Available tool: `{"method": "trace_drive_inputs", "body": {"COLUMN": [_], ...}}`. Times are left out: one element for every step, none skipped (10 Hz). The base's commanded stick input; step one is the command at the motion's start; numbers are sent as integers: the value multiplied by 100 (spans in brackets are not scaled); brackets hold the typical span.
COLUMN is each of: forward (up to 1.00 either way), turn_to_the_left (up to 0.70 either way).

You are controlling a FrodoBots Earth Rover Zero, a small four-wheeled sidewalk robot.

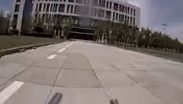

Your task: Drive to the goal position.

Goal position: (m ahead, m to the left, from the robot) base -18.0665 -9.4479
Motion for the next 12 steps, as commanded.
{"method": "trace_drive_inputs", "body": {"forward": [0,0,0,0,0,0,0,0,0,0,0,0], "turn_to_the_left": [-50,-50,-50,-50,-50,-50,-50,-50,-50,-50,-50,-50]}}
